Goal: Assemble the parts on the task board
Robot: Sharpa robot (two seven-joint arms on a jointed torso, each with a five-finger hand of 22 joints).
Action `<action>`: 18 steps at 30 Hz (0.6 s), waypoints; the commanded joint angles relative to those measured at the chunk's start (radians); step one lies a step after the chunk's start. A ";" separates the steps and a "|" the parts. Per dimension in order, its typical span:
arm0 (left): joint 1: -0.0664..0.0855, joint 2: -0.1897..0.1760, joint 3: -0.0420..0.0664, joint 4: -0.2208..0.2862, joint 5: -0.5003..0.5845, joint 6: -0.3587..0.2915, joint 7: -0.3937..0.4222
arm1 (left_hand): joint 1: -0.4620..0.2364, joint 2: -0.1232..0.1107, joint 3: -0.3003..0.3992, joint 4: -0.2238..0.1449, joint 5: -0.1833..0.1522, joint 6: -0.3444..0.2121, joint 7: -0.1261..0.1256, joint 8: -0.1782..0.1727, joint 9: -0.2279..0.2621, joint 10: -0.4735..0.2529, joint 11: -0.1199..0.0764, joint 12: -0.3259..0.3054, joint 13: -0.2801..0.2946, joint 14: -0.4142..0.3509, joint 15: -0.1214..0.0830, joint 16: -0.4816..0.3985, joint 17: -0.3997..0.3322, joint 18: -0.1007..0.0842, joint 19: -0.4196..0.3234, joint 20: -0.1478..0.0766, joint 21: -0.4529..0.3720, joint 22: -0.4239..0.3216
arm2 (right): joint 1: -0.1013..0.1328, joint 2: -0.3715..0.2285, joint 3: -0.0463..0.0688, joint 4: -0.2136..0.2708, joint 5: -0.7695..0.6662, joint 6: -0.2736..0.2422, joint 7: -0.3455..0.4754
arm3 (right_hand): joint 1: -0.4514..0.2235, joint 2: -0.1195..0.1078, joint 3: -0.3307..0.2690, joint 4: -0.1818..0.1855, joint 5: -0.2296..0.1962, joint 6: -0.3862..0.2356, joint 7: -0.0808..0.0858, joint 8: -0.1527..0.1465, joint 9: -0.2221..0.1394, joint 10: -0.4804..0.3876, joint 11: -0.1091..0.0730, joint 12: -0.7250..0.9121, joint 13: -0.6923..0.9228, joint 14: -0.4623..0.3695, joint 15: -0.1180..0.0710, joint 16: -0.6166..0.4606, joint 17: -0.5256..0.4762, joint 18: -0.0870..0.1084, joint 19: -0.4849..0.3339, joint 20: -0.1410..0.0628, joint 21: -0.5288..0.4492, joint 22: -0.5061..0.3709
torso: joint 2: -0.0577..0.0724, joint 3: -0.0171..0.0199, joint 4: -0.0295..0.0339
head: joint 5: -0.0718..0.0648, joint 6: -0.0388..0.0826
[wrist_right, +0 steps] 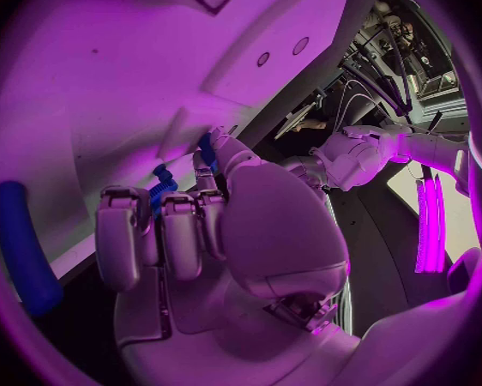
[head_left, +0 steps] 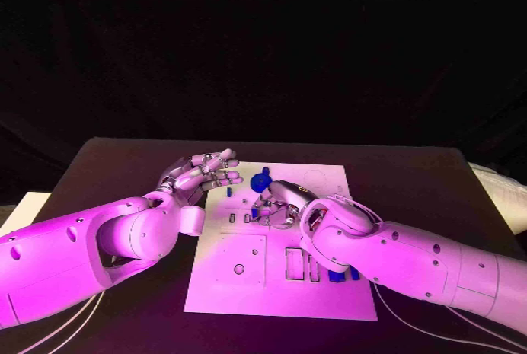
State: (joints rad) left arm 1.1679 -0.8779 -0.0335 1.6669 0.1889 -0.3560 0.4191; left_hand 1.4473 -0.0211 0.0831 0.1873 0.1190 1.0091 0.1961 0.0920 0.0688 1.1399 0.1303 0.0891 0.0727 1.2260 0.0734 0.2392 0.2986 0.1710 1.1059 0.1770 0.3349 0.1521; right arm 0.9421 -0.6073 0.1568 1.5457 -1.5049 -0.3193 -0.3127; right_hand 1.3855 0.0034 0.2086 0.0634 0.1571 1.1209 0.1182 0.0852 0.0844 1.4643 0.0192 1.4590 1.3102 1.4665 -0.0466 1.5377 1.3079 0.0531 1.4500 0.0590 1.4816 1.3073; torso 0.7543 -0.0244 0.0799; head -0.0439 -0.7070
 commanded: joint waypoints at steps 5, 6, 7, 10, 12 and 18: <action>0.000 0.000 0.001 0.002 0.001 0.021 0.010 | 0.010 0.001 0.001 -0.007 -0.004 0.000 0.005 -0.007 -0.001 0.001 0.006 -0.002 -0.001 -0.008 0.000 -0.006 0.001 0.009 -0.005 -0.001 -0.001 0.000 | -0.009 0.002 -0.006 -0.005 -0.028 0.054 -0.019 | -0.016 -0.004 0.003 -0.002 0.002 0.025 -0.017 -0.002 0.003 0.056 -0.001 -0.004 0.187 0.090 -0.002 0.002 0.196 -0.005 -0.008 0.002 -0.009 0.047 | 0.000 0.0000 -0.0004 | 0.004 -0.004; 0.000 0.000 0.001 0.002 0.001 0.021 0.010 | 0.010 0.001 0.001 -0.007 -0.004 0.000 0.005 -0.007 -0.001 0.001 0.006 -0.002 -0.001 -0.008 0.000 -0.006 0.001 0.009 -0.005 -0.001 -0.001 0.000 | -0.010 0.002 -0.006 -0.005 -0.030 0.058 -0.021 | -0.017 -0.006 0.002 -0.003 0.002 0.024 -0.017 -0.003 0.003 0.056 0.000 -0.005 0.186 0.090 -0.002 0.002 0.197 -0.005 -0.009 0.003 -0.010 0.046 | 0.000 0.0000 -0.0004 | 0.004 -0.004; 0.000 0.000 0.001 0.002 0.001 0.020 0.010 | 0.010 0.001 0.002 -0.008 -0.004 0.000 0.005 -0.007 -0.001 0.001 0.006 -0.002 0.000 -0.008 0.000 -0.006 0.002 0.009 -0.005 -0.001 -0.001 0.000 | -0.010 0.001 -0.006 -0.004 -0.032 0.061 -0.022 | -0.019 -0.009 0.002 -0.003 0.002 0.022 -0.016 -0.004 0.003 0.056 0.000 -0.006 0.186 0.090 -0.001 0.002 0.197 -0.005 -0.009 0.003 -0.010 0.045 | 0.000 0.0000 -0.0004 | 0.005 -0.005; 0.000 0.000 0.001 0.003 0.001 0.018 0.012 | 0.010 0.002 0.002 -0.008 -0.004 0.000 0.005 -0.007 -0.001 0.002 0.005 -0.003 0.000 -0.008 0.000 -0.006 0.003 0.009 -0.005 -0.001 -0.001 0.000 | -0.011 -0.001 -0.007 -0.001 -0.038 0.068 -0.029 | -0.026 -0.018 -0.001 -0.004 0.000 0.017 -0.013 -0.009 0.001 0.053 0.003 -0.011 0.182 0.090 0.001 0.002 0.197 -0.004 -0.011 0.004 -0.012 0.043 | 0.000 0.0004 0.0000 | 0.004 -0.006; 0.000 -0.001 0.001 0.003 0.001 0.017 0.013 | 0.010 0.002 0.002 -0.008 -0.004 0.000 0.005 -0.007 -0.001 0.002 0.006 -0.003 0.000 -0.008 0.000 -0.006 0.003 0.010 -0.005 -0.001 -0.001 0.000 | -0.011 -0.003 -0.007 0.001 -0.042 0.068 -0.034 | -0.028 -0.023 -0.002 -0.005 0.000 0.011 -0.010 -0.013 0.000 0.050 0.005 -0.018 0.179 0.090 0.002 0.002 0.196 -0.004 -0.012 0.005 -0.013 0.040 | 0.000 0.0007 -0.0009 | 0.004 -0.005; 0.000 -0.002 0.001 0.003 0.001 0.016 0.014 | 0.010 0.002 0.002 -0.009 -0.004 0.000 0.005 -0.007 -0.001 0.001 0.006 -0.003 0.000 -0.008 0.000 -0.006 0.003 0.010 -0.005 -0.001 -0.001 0.000 | -0.012 -0.006 -0.009 0.001 -0.050 0.072 -0.047 | -0.039 -0.040 -0.005 -0.007 0.000 -0.014 0.001 -0.023 -0.008 0.033 0.014 -0.052 0.157 0.090 0.009 0.002 0.196 -0.002 -0.018 0.011 -0.018 0.031 | 0.000 0.0007 -0.0010 | 0.003 -0.007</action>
State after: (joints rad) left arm 1.1679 -0.8801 -0.0335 1.6678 0.1889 -0.3555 0.4198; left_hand 1.4473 -0.0211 0.0861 0.1843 0.1190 1.0091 0.1960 0.0882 0.0689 1.1399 0.1303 0.0891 0.0727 1.2260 0.0734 0.2392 0.3005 0.1709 1.1059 0.1771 0.3349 0.1521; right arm 0.9382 -0.6097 0.1553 1.5544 -1.5349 -0.3019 -0.3179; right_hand 1.3482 -0.0338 0.2044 0.0595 0.1610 1.1129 0.1184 0.0652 0.0788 1.4651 0.0272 1.4083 1.3084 1.4663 -0.0464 1.5376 1.3077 0.0531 1.4390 0.0701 1.4675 1.3081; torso 0.7544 -0.0236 0.0784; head -0.0404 -0.7137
